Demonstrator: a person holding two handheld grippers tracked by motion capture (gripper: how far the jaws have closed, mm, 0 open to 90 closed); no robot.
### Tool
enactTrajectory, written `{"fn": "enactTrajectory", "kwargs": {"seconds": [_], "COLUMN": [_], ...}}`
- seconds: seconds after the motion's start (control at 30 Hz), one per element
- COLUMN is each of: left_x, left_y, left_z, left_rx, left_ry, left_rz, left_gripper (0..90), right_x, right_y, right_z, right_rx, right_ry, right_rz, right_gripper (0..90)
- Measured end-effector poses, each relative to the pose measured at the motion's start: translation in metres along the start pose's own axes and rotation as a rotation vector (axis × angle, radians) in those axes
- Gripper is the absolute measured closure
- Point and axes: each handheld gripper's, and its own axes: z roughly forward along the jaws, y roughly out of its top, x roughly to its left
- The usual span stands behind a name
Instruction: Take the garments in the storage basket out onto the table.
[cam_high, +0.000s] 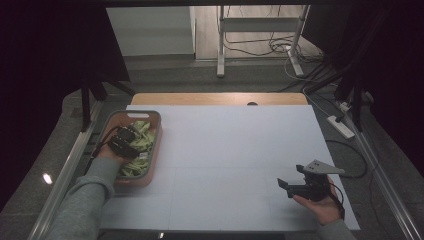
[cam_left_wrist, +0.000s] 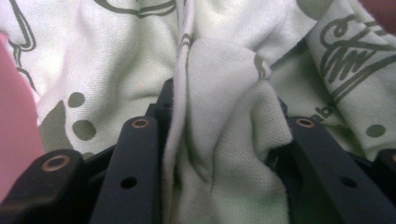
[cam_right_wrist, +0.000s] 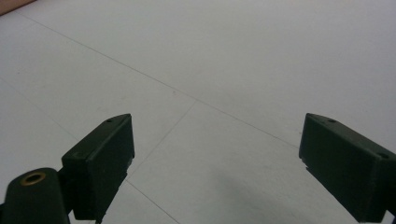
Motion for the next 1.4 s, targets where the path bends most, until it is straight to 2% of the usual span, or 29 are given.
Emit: {"fn": "enactTrajectory", "kwargs": {"seconds": [0.17,0.37,0.67,1.13,1.4], "left_x": [0.002,0.002,0.004,0.009,0.011], "left_y": [-0.001,-0.001,-0.004,-0.024,-0.034], "left_z": [-0.002,-0.001,-0.005,-0.038,-0.045], "left_rx": [-0.025,-0.022,-0.054,-0.196,-0.260], "left_ry": [-0.005,-0.021,-0.049,-0.063,-0.069], "left_rz": [-0.012,-0.001,-0.005,-0.031,-0.058], "left_gripper": [63.2,63.3,69.0,70.3,70.4], "right_x": [0.000,0.000,0.000,0.000,0.000], "right_y": [0.000,0.000,0.000,0.001,0.000], "right_z": [0.000,0.000,0.000,0.000,0.000], "right_rx": [-0.003,-0.002,-0.002,-0.003,-0.006], "right_ry": [-0.001,-0.001,-0.001,-0.002,-0.004], "right_rz": [0.000,0.000,0.001,0.001,0.003], "right_gripper": [11.2,11.2,11.2,11.2,11.3]}}
